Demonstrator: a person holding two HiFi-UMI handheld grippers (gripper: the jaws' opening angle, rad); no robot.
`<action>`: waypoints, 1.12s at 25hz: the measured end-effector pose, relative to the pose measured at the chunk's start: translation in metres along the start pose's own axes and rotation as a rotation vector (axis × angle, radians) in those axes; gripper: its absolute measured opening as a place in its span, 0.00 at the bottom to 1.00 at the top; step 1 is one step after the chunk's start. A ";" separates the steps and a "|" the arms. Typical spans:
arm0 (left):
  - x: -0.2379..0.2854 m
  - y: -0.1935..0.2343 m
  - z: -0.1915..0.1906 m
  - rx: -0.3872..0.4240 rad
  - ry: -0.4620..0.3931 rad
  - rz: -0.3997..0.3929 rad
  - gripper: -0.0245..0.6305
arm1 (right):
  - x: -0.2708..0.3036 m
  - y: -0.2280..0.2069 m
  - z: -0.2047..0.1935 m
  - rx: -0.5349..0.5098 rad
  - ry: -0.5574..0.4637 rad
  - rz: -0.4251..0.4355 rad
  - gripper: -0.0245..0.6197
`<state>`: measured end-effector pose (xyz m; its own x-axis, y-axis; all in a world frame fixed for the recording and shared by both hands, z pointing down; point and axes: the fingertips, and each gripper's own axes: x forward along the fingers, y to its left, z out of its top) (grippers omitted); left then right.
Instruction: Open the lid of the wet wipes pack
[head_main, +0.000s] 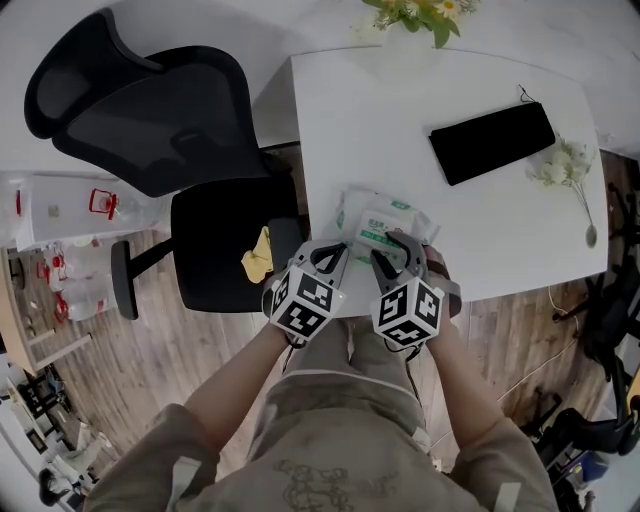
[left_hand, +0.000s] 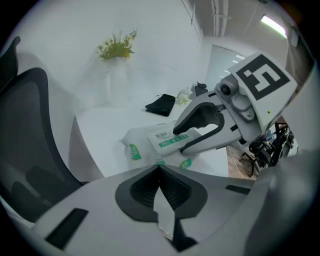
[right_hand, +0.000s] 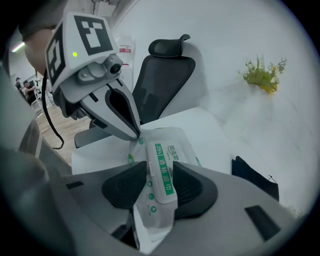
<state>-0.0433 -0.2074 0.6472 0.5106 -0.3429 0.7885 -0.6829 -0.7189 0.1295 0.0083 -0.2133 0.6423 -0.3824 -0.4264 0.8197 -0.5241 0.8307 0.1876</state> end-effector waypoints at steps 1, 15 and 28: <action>0.003 0.002 -0.002 -0.015 0.005 -0.002 0.06 | 0.000 -0.002 0.001 0.003 -0.007 0.002 0.32; 0.010 0.001 -0.006 -0.018 0.049 -0.016 0.06 | -0.029 -0.042 0.032 0.027 -0.125 -0.133 0.12; 0.010 0.001 -0.006 -0.036 0.018 -0.042 0.06 | 0.007 -0.101 0.029 0.216 -0.111 -0.120 0.15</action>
<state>-0.0418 -0.2083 0.6590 0.5301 -0.3016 0.7925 -0.6792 -0.7105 0.1839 0.0365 -0.3106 0.6137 -0.3824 -0.5636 0.7322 -0.7165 0.6812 0.1501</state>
